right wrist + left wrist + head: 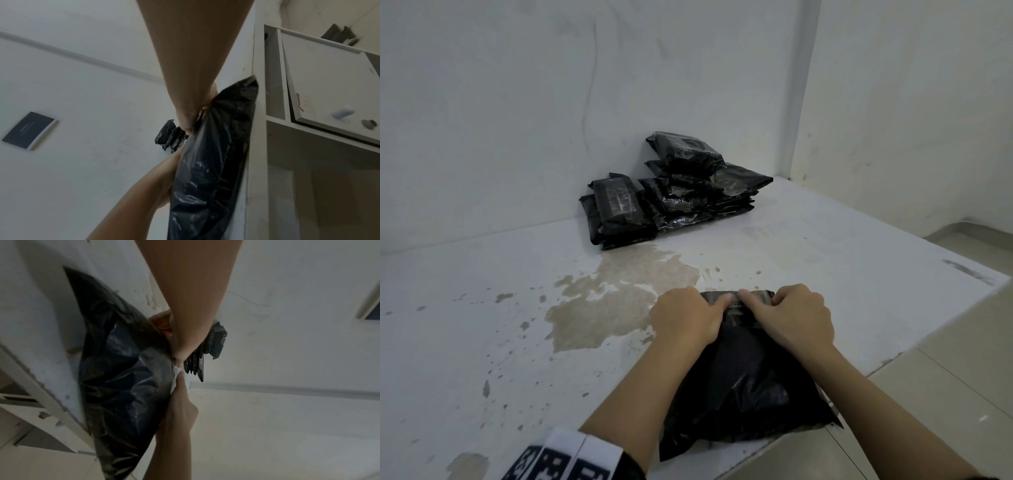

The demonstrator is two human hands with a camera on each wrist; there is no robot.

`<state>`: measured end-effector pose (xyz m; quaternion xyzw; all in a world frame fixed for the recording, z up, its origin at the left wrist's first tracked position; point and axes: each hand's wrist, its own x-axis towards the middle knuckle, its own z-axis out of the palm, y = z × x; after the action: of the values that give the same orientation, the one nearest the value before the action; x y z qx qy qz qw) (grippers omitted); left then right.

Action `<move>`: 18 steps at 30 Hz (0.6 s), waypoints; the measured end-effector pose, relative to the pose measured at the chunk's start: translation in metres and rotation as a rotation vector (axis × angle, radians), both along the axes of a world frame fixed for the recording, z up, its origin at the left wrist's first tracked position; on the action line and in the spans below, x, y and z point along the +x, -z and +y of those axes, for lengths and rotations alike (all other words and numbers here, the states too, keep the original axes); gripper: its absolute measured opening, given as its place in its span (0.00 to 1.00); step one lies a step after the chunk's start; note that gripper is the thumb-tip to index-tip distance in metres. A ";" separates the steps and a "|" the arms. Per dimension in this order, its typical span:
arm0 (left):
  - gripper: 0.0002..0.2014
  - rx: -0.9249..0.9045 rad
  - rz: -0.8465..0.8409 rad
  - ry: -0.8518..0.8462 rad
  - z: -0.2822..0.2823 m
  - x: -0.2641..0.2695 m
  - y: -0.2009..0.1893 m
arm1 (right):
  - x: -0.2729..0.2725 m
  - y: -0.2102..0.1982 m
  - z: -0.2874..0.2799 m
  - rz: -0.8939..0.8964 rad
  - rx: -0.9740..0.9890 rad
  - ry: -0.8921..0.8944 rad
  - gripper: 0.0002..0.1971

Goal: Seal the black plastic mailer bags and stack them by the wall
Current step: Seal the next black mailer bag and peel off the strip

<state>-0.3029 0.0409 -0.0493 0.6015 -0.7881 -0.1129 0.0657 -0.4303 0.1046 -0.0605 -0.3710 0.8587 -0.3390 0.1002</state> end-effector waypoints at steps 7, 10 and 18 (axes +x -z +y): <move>0.28 0.062 -0.002 -0.015 -0.007 -0.003 0.003 | -0.004 0.001 -0.008 -0.014 -0.012 0.057 0.25; 0.26 0.069 -0.010 -0.005 -0.008 -0.004 0.003 | -0.006 0.002 -0.006 -0.055 -0.043 0.051 0.22; 0.26 -0.034 0.039 0.086 0.004 0.010 0.009 | -0.011 0.001 0.005 -0.076 -0.038 -0.082 0.21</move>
<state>-0.2930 0.0445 -0.0584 0.5638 -0.8135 -0.1138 0.0862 -0.4410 0.1092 -0.0620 -0.3946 0.8318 -0.3645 0.1395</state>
